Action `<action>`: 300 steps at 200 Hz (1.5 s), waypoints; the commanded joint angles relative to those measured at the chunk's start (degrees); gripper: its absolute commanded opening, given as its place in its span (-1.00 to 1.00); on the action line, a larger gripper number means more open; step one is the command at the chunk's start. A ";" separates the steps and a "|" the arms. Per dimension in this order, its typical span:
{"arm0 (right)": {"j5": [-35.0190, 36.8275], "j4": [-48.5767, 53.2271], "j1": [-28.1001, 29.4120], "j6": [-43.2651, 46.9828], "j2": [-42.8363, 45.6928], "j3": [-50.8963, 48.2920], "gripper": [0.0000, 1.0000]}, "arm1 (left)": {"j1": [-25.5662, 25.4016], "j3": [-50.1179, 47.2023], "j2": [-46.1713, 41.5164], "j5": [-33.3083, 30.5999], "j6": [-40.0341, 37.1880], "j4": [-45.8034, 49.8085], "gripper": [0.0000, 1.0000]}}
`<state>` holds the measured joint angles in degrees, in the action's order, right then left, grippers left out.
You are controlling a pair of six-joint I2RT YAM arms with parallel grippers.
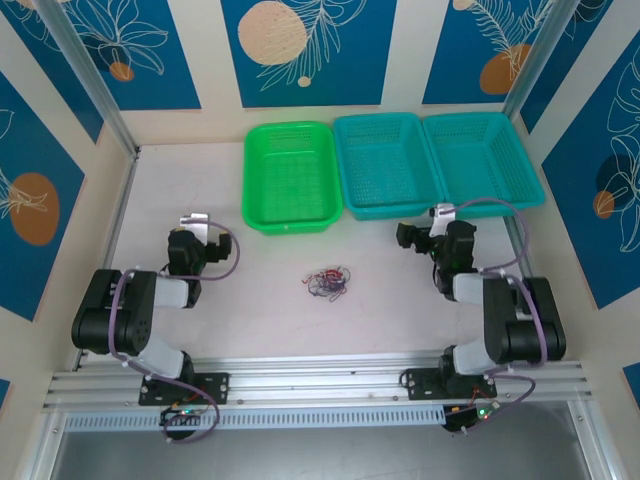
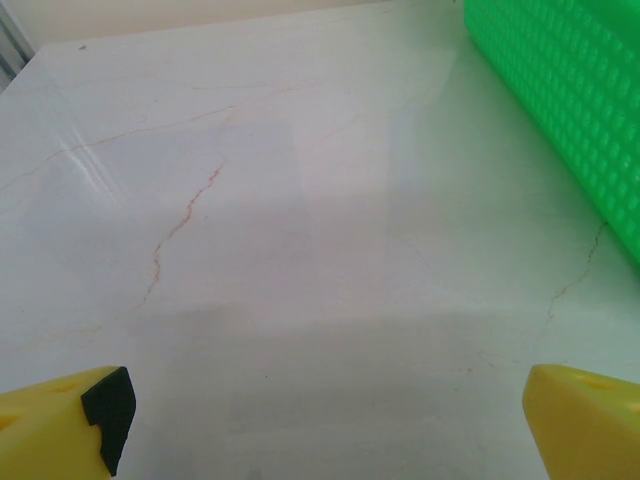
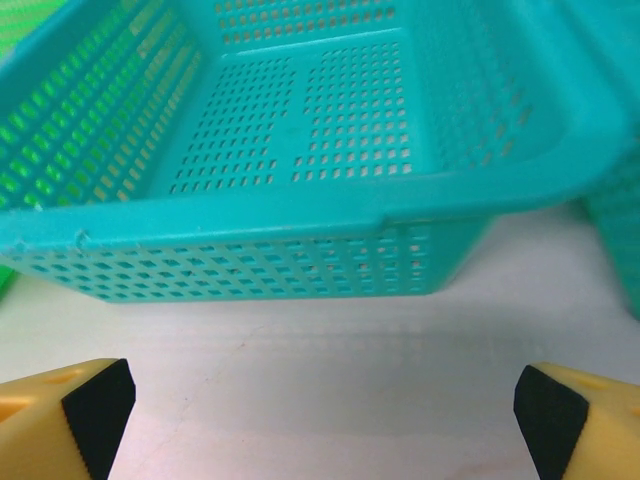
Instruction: Untangle the cables
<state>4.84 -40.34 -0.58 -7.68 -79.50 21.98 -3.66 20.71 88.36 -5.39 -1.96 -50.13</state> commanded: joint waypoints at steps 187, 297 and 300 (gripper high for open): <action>-11.60 57.50 33.54 -26.06 -3.10 29.19 0.98 | -31.08 10.14 -22.39 18.48 51.17 45.97 0.38; -13.40 48.29 36.83 -24.07 -9.13 25.11 -1.00 | -32.02 9.70 -22.95 11.22 60.69 47.59 0.42; -14.69 47.60 36.53 -23.72 -8.33 24.71 -1.00 | -32.02 9.40 -23.23 11.38 61.59 46.92 0.42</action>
<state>-2.74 10.87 38.22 -34.70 -93.51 50.02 -35.55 30.68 68.03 8.27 53.06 -2.09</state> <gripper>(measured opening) 0.068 0.699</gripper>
